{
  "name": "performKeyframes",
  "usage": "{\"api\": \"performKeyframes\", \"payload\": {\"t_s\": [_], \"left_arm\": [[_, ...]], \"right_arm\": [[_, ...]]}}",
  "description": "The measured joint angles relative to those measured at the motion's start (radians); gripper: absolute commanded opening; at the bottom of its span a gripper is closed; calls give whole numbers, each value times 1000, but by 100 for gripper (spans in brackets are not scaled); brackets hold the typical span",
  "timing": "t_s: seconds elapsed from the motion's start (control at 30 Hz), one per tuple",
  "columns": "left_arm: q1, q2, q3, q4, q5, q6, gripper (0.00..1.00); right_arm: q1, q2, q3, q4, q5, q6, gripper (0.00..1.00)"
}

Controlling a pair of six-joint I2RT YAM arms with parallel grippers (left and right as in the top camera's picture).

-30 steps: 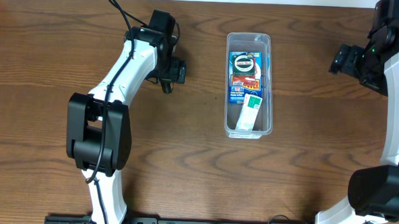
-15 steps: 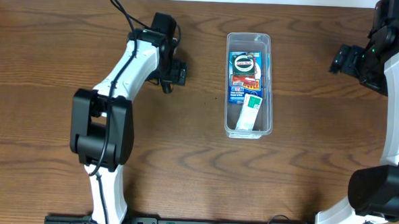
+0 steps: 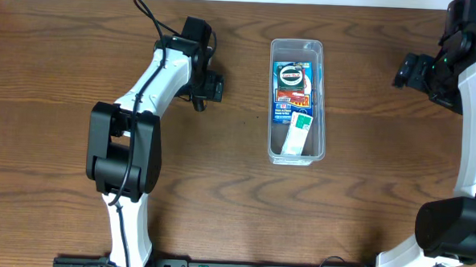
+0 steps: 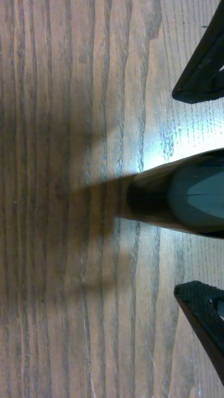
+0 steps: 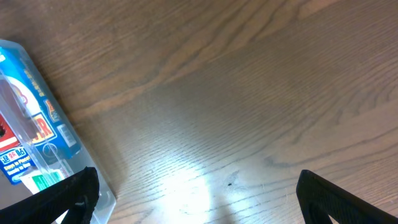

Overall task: Pack container
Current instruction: 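Grasp the dark bottle by its body with the left gripper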

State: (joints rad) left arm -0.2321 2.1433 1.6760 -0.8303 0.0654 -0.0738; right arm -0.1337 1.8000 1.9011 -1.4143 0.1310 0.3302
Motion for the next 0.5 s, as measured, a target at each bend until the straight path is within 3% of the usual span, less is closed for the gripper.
{"api": "performKeyframes", "payload": {"t_s": [0.5], "left_arm": [[0, 0, 0, -2, 3, 1, 52]], "right_arm": [[0, 0, 0, 0, 0, 0, 99]]}}
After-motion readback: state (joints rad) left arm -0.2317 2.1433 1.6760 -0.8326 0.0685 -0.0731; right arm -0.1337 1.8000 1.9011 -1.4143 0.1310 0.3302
